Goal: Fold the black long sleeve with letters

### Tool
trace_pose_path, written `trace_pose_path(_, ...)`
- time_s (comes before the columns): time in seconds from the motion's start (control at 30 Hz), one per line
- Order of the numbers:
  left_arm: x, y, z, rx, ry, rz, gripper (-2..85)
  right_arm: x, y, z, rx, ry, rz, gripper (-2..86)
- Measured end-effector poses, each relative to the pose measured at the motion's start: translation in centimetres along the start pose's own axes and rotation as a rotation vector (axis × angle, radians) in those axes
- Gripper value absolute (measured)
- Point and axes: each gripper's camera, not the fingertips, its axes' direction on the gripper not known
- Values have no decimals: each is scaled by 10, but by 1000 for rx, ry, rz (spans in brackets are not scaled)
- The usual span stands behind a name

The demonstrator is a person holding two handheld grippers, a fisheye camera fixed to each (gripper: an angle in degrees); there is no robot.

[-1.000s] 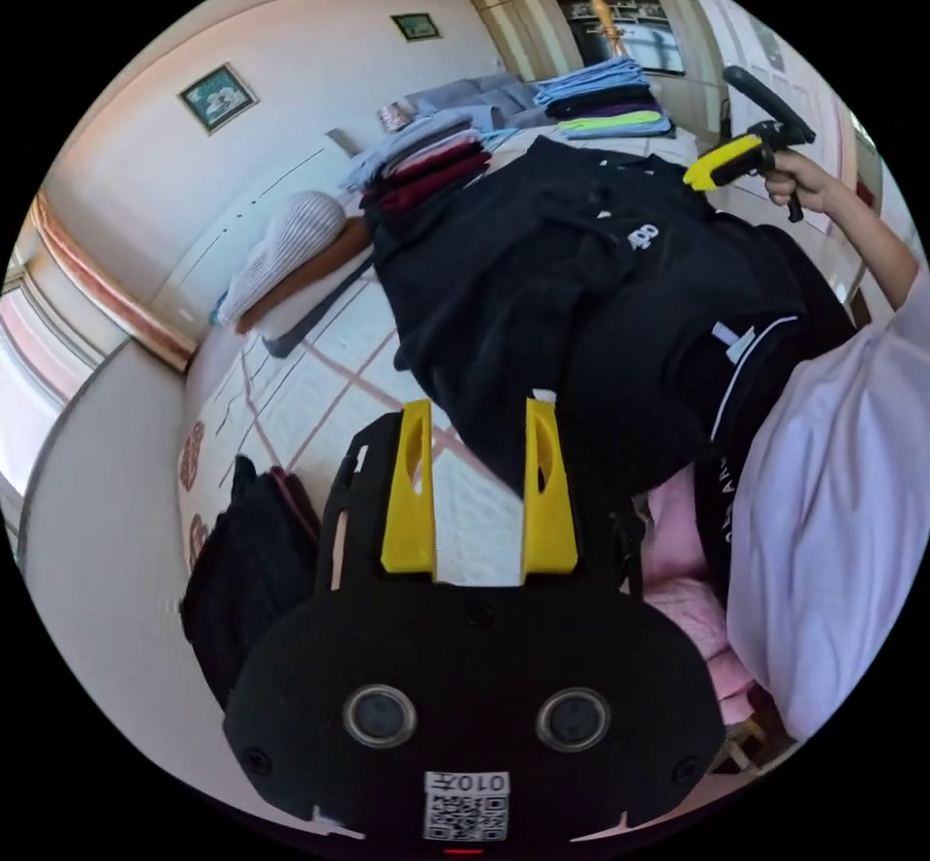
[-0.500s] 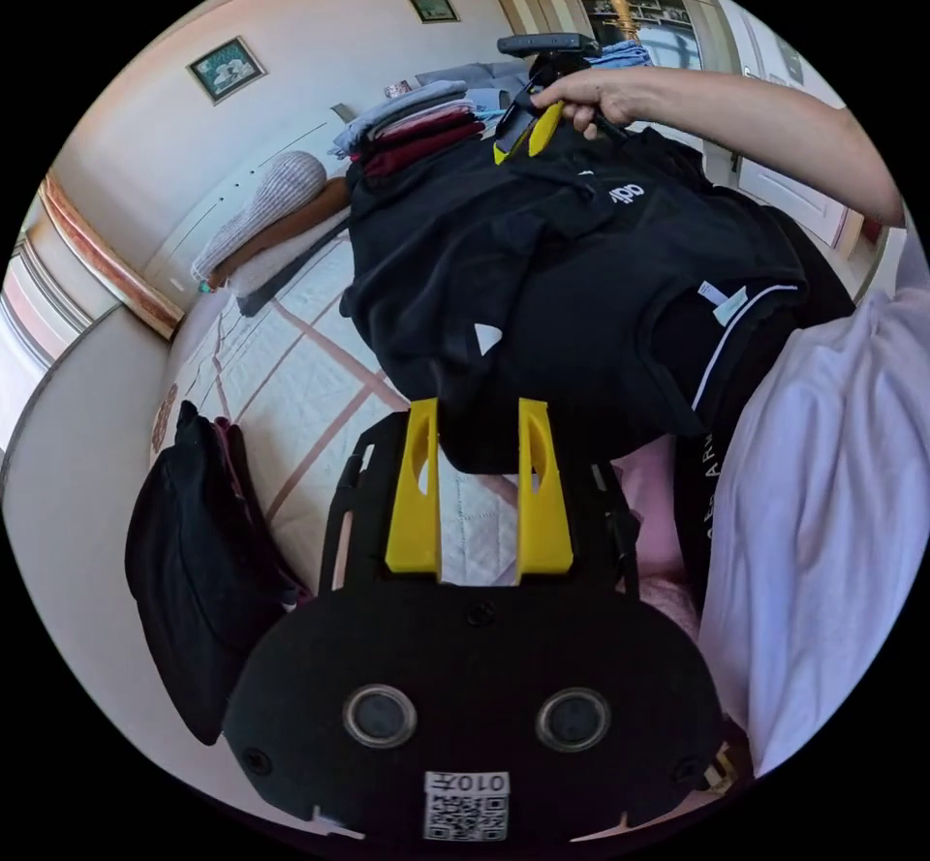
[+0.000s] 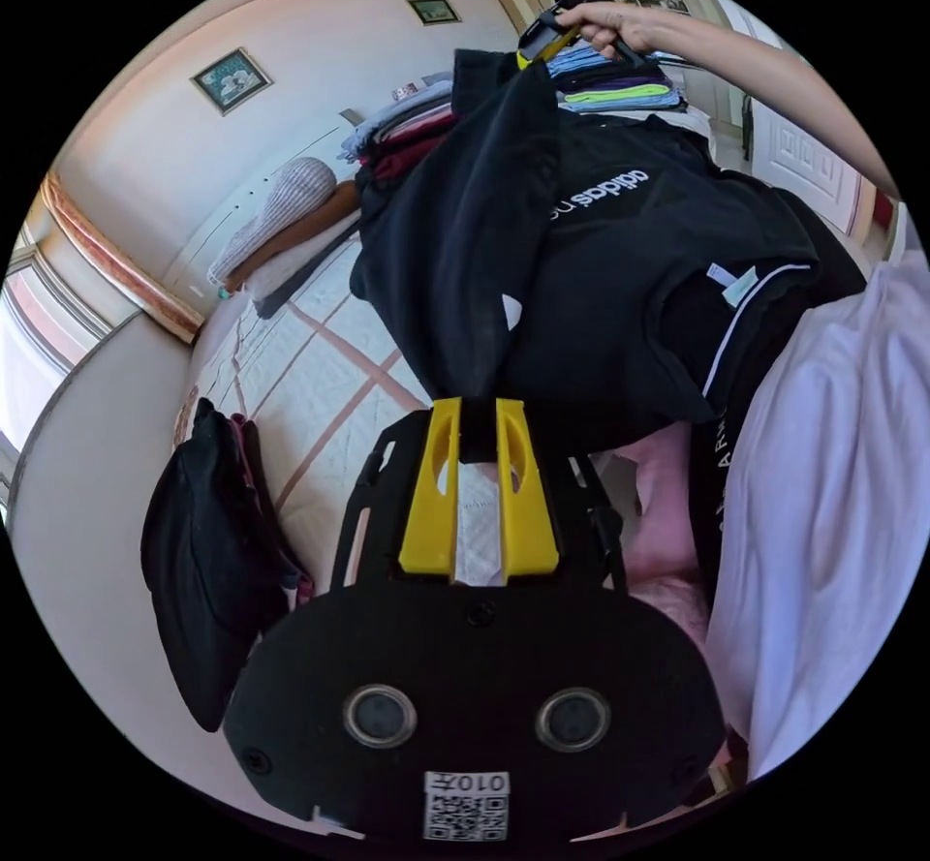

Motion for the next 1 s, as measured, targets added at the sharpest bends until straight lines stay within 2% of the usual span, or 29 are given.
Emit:
trace_pose_path(0.13,1,4,10,-13,-1,49,69,28,30,48,-171,-102,-22,50)
trace_pose_path(0.23,-8,5,9,0,39,96,79,39,51,49,-141,-127,-2,48)
trace_pose_path(0.4,-69,-13,-2,166,56,13,100,55,57,20,-78,-250,35,47)
trace_pose_path(0.53,-122,-63,50,178,54,43,113,43,63,-2,-43,-275,25,47)
trace_pose_path(0.63,-149,-100,114,135,210,67,115,23,77,-25,-14,-208,34,48)
trace_pose_path(0.73,-162,-128,184,-80,351,53,113,-6,97,-60,96,-48,78,48)
trace_pose_path(0.8,-164,-128,192,-43,373,53,109,-41,109,-85,220,125,61,47)
trace_pose_path(0.87,-167,-122,199,-43,331,38,106,-69,102,-83,240,246,2,48)
trace_pose_path(0.93,-174,-114,206,-45,338,5,105,-91,81,-56,165,348,-107,49)
trace_pose_path(1.0,-184,-107,213,-60,351,-31,103,-92,54,-16,-29,347,-183,48)
